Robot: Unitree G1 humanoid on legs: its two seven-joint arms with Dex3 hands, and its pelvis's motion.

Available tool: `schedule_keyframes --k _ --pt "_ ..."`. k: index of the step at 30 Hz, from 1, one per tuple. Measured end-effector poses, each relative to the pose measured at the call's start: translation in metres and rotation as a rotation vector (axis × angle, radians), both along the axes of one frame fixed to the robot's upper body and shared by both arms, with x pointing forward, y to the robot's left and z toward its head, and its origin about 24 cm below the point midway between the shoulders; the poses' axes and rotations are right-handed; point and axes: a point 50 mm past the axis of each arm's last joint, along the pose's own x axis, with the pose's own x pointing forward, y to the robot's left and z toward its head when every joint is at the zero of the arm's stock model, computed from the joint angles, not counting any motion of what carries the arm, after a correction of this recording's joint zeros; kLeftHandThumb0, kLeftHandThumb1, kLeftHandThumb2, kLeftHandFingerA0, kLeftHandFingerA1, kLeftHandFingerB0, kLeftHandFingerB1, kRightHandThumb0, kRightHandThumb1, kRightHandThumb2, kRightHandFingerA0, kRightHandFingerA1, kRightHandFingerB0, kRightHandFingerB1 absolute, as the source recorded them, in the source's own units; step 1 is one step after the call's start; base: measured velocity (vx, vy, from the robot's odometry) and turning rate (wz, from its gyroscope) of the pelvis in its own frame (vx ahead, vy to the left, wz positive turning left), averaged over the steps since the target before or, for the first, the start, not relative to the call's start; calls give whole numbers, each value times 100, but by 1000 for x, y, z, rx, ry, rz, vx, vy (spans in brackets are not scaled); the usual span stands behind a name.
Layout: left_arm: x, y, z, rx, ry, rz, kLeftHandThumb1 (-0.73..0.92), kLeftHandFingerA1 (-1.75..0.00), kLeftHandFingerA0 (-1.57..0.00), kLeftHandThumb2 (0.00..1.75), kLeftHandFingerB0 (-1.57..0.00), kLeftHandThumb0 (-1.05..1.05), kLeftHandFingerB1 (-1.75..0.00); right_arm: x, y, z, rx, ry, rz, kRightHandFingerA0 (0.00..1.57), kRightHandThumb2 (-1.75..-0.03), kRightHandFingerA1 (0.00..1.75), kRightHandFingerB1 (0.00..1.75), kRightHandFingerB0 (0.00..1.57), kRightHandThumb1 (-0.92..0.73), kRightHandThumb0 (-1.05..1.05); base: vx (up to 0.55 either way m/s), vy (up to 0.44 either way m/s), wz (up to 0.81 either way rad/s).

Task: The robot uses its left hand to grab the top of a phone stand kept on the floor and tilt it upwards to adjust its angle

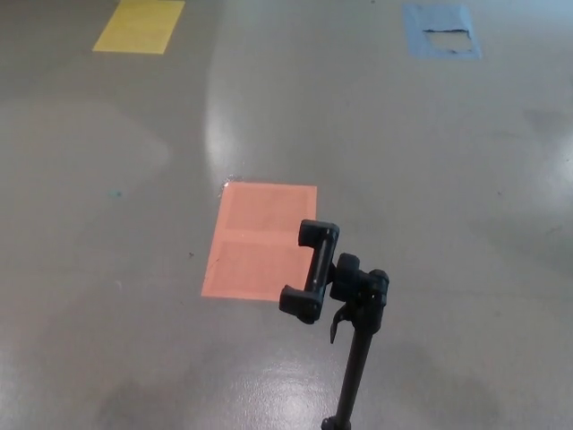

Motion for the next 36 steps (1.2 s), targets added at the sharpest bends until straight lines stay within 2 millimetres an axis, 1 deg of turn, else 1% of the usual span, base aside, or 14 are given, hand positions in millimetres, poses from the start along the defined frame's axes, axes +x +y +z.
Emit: schedule_keyframes --k 3,4,5,6,7,9,10,15,18,20,23,27,34,36 --pt "-1 0 0 -13 -6 1 70 -41 -2 103 0 -72 -22 -1 0 0 3 -3 4 3 -110 40 23 2 -67 -81 0 0 0" --pt "-2 0 0 -17 -11 2 84 -35 -15 67 -5 -70 -18 -1 0 0 3 -5 5 3 -110 39 23 2 -67 -81 0 0 0" --pt "-1 0 1 -26 -26 0 84 -35 -15 67 -5 -70 -18 -1 0 0 3 -9 8 3 -110 39 23 2 -67 -81 0 0 0" --pt "-1 -1 1 -31 -41 -8 69 -42 -2 102 0 -76 -23 -1 1 0 3 -11 11 7 -109 34 21 7 -69 -84 0 0 0" --pt "-1 -1 1 -32 -47 -12 86 -28 -12 66 -4 -74 -24 -1 1 0 3 -13 12 8 -109 34 21 7 -69 -85 0 0 0" --pt "3 -4 4 -33 -90 -38 86 -28 -12 66 -4 -74 -24 -1 1 0 4 -16 17 8 -109 34 21 7 -69 -85 0 0 0" --pt "4 -5 5 -33 -101 -44 73 -24 -7 104 -6 -80 -19 -1 1 0 4 -17 18 7 -109 38 20 7 -69 -85 0 0 0" --pt "24 -17 19 -30 -237 -151 79 -12 0 110 0 -83 -13 0 2 0 3 -24 30 8 -109 36 19 7 -68 -86 0 0 0" --pt "43 -28 38 -26 -351 -245 72 -26 0 106 -4 -75 -22 3 3 1 4 -31 35 9 -111 32 13 8 -72 -92 0 0 0" --pt "52 -33 49 -21 -408 -291 76 -19 -6 104 -7 -86 -14 3 3 2 5 -34 36 8 -109 34 19 7 -68 -86 0 0 0" --pt "65 -41 69 -10 -503 -366 70 -26 0 103 -8 -78 -22 4 3 2 5 -35 36 9 -111 30 15 9 -72 -92 0 0 0" --pt "80 -54 97 -3 -628 -467 61 -29 -8 94 -7 -85 -17 5 4 2 6 -39 37 10 -110 28 14 9 -71 -92 0 0 0" --pt "98 -76 147 49 -823 -662 58 -18 -10 92 -10 -87 -27 11 4 5 6 -52 41 10 -111 26 14 9 -72 -92 0 0 0" --pt "104 -86 173 104 -905 -776 59 -17 -8 95 -8 -86 -26 14 5 7 6 -62 44 9 -110 31 15 9 -71 -91 0 0 0"
